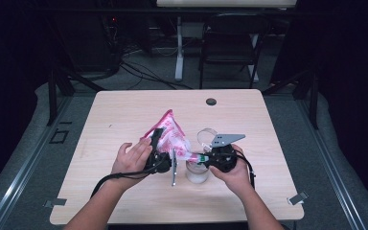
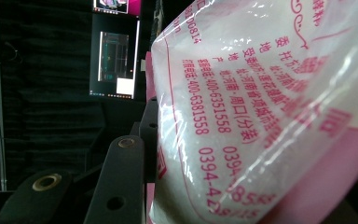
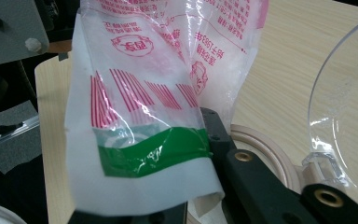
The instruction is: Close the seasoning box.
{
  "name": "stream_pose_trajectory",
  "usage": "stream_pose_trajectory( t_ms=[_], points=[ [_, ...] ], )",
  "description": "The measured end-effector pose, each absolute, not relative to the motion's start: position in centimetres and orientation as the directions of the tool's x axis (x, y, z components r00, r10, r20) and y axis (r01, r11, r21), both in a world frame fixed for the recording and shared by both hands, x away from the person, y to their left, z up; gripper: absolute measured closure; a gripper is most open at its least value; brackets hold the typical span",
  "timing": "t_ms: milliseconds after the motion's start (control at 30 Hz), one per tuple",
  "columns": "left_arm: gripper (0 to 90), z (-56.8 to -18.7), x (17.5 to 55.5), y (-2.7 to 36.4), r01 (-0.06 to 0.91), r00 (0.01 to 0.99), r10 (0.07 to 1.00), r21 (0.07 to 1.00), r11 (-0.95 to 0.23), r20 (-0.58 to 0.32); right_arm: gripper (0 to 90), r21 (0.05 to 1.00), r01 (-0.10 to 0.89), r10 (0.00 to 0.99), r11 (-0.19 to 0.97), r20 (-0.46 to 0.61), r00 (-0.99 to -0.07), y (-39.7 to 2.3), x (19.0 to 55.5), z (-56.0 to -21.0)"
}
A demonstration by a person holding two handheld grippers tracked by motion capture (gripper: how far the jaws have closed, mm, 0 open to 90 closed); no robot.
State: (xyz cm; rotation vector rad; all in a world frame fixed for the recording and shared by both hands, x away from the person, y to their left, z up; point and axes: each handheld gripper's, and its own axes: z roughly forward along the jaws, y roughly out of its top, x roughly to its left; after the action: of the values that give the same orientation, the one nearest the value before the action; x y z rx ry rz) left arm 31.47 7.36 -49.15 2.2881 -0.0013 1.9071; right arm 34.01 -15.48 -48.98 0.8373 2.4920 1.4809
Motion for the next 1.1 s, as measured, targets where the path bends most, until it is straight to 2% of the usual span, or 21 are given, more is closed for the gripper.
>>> stream_pose_trajectory(
  t_ms=[1100],
  points=[
    [65.1, -48.74, 31.43, 7.06, -0.111, 0.171, 0.078, 0.098, -0.989, 0.982, 89.3, 0.841, 0.398, 0.522, 0.366, 0.169, -0.836, -15.65, 34.06, -48.98]
  ],
)
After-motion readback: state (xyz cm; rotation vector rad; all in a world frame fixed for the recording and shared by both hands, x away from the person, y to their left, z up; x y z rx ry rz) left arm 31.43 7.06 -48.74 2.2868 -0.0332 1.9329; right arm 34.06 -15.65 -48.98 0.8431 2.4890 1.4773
